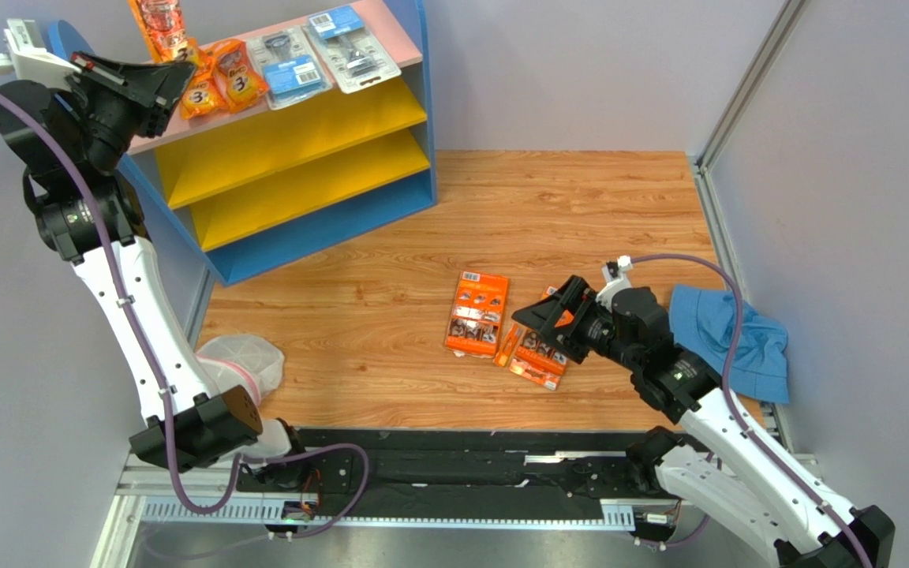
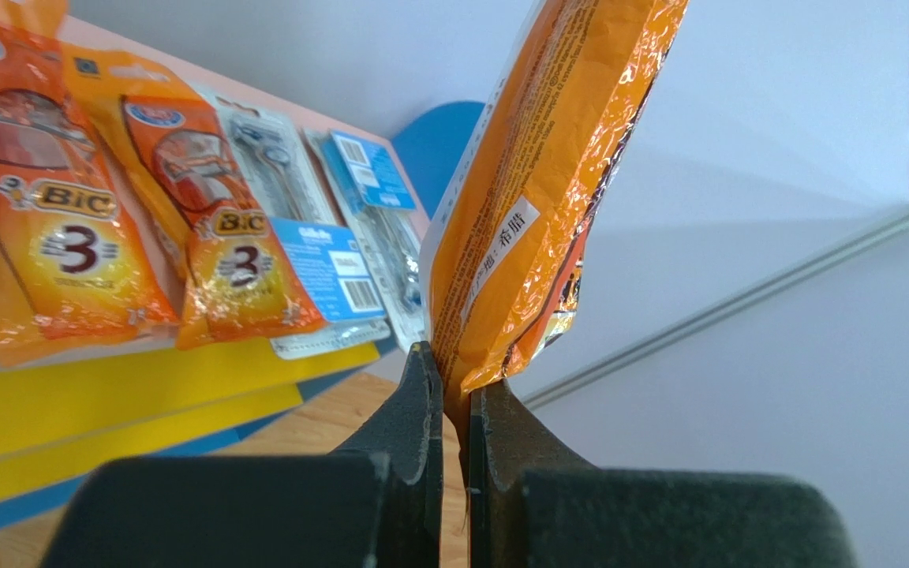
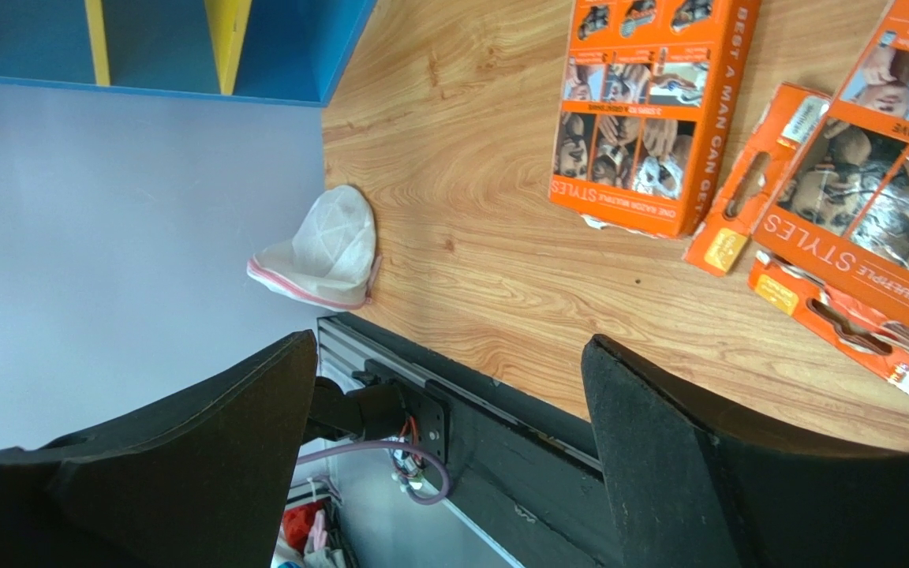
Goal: Place and organize the shaving razors onto the shelf
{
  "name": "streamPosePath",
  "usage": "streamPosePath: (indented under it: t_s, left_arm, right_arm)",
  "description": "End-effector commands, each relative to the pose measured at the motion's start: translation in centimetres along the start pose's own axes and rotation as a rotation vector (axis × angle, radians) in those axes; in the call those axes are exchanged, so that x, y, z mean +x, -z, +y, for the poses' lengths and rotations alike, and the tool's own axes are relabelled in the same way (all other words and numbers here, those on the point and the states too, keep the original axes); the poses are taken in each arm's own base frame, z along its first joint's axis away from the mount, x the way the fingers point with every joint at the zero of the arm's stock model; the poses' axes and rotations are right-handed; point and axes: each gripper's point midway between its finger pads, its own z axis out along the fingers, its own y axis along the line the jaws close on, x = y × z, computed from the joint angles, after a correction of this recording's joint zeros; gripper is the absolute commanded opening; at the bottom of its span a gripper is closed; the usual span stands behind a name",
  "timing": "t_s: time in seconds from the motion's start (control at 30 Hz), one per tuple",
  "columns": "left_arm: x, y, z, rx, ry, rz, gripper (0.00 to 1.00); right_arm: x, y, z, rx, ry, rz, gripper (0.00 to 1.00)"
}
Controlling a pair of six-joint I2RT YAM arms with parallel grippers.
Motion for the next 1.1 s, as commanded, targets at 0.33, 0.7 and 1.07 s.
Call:
streamPosePath:
  t_s: [0.33,0.7,1.07]
  left_arm:
    - [-3.4,1.3,5.6,-0.212,-0.008,-0.036,0.00]
    - [-4.8,3.2,8.6,-0.372,-0.086,-0.066,0.00]
    - [-5.0,2.5,10.4,-0.389,-0.111,-0.038,0.09]
  right_arm:
    - [0.9,1.7,-3.8,0.143,0.094,0.019,0.86]
    - [1.7,1.6,-5.5,0.202,0.114,0.057,0.85]
    - [2.1,1.4,-5.9,0.210,0.115,0.079,0.84]
